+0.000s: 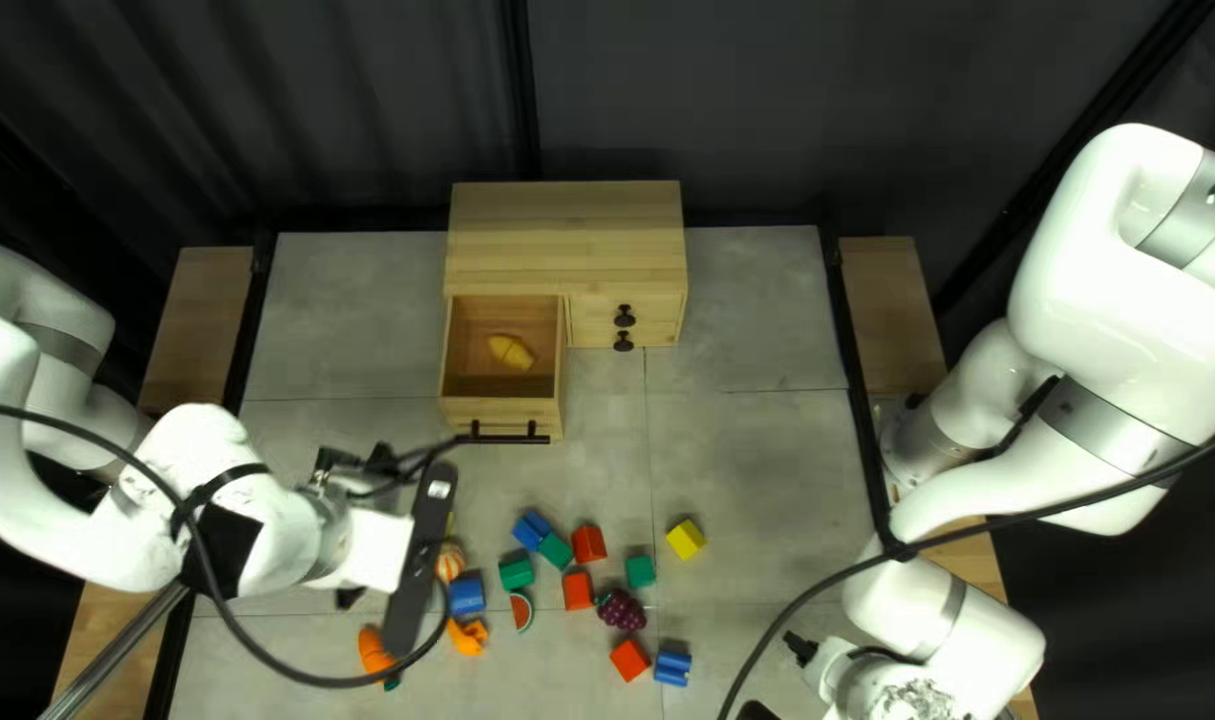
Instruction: Open drawers and place objects into drawer and close
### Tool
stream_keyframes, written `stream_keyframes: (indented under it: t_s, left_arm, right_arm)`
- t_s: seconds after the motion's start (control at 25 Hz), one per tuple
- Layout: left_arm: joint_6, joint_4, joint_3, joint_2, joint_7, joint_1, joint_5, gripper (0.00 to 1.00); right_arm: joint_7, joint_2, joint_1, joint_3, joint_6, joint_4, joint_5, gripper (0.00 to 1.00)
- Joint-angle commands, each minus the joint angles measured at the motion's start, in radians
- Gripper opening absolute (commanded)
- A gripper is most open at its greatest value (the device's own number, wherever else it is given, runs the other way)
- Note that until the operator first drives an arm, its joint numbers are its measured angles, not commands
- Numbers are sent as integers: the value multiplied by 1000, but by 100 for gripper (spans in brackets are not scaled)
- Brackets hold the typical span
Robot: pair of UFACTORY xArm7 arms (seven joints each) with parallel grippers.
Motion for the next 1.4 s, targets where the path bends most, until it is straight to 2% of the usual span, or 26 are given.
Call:
stream_keyframes:
  t_s: [0.04,0.28,0.4,0.84,0.88,0.96,1.0,1.16,1.28,1.4]
  left_arm:
    - [-129,-49,-1,69,34,-13,-43,100]
    - [-229,-76,8,122,82,-15,-93,100]
    - [-309,-121,23,143,99,-4,-118,100]
    - [-444,-166,55,220,86,31,-81,98]
    - [-448,-169,56,223,85,31,-81,91]
    - [-452,-169,55,228,82,31,-81,5]
    - [-451,-169,55,228,81,30,-81,0]
    - [-411,-158,50,207,85,26,-93,0]
    - [-329,-138,47,152,91,18,-111,0]
    - [-160,-72,57,65,102,24,-106,0]
  right_arm:
    - [0,0,0,0,0,0,0,100]
    - [0,0,0,0,0,0,0,100]
    - [0,0,0,0,0,0,0,100]
    - [0,0,0,0,0,0,0,100]
    - [0,0,0,0,0,0,0,100]
    - [0,0,0,0,0,0,0,100]
    - [0,0,0,0,0,0,0,100]
    - [0,0,0,0,0,0,0,100]
    - [0,0,0,0,0,0,0,100]
    - [0,0,0,0,0,0,0,100]
